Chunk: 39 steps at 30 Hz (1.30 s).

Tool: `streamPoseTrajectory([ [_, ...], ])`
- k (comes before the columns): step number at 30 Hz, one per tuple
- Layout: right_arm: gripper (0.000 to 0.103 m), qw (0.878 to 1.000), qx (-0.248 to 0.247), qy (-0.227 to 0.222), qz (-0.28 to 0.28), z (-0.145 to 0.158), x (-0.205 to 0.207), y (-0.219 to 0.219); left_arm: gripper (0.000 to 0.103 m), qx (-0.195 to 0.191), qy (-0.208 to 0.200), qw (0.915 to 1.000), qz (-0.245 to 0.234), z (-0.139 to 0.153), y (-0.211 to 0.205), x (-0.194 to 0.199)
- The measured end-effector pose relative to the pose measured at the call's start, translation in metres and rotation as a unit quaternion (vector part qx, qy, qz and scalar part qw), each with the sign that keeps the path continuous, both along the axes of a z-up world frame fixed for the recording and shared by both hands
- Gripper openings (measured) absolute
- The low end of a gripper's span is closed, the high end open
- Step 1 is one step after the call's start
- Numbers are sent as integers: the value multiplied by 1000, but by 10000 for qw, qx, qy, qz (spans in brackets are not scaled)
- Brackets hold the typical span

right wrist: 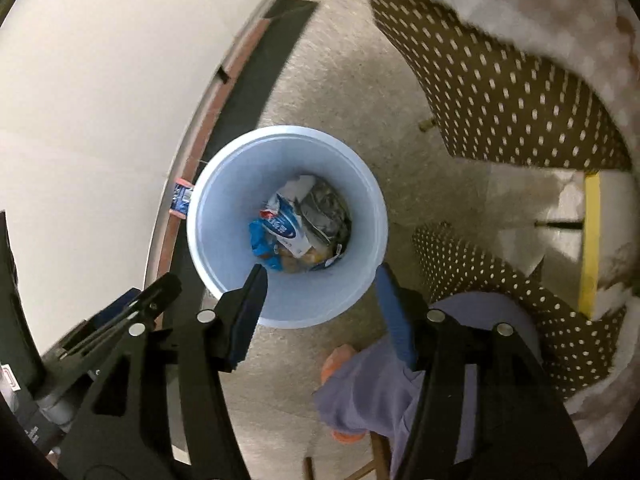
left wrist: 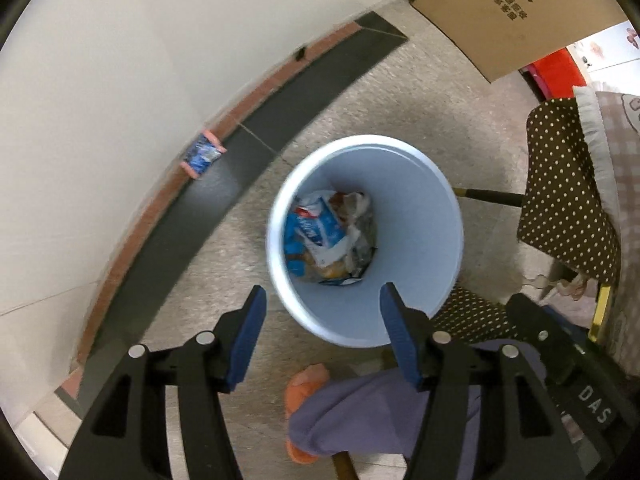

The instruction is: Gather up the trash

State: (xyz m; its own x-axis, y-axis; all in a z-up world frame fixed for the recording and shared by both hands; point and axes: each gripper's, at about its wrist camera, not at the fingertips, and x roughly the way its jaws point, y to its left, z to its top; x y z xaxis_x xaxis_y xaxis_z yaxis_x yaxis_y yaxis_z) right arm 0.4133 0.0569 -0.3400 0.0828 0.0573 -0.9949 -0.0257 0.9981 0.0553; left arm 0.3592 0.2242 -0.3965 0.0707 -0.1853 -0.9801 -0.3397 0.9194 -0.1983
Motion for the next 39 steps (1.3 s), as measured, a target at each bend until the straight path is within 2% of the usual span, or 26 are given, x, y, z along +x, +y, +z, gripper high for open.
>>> streamPoseTrajectory([
  [8, 56, 9992, 214, -203, 277, 42, -30, 18, 58, 527, -346, 9979, 158, 62, 22, -40],
  [15, 56, 9940, 553, -672, 666, 106, -73, 14, 58, 1138, -911, 9890, 238, 133, 19, -86],
  [18, 65, 9889, 653, -943, 945, 136, -94, 11, 58, 1332, -1178, 9838, 237, 165, 8, -106],
  [26, 66, 9709, 711, -1763, 1460, 200, -150, -14, 58, 1726, -1951, 9652, 248, 249, -38, -164],
  [29, 66, 9583, 649, -2295, 1575, 228, -173, -28, 58, 1863, -2223, 9566, 285, 275, -57, -185],
  [36, 67, 9342, 684, -3197, 1429, 279, -222, -80, 58, 2170, -2815, 9342, 297, 329, -108, -226],
  [39, 67, 9242, 650, -3508, 1359, 295, -238, -102, 58, 2173, -3087, 9256, 289, 349, -132, -238],
])
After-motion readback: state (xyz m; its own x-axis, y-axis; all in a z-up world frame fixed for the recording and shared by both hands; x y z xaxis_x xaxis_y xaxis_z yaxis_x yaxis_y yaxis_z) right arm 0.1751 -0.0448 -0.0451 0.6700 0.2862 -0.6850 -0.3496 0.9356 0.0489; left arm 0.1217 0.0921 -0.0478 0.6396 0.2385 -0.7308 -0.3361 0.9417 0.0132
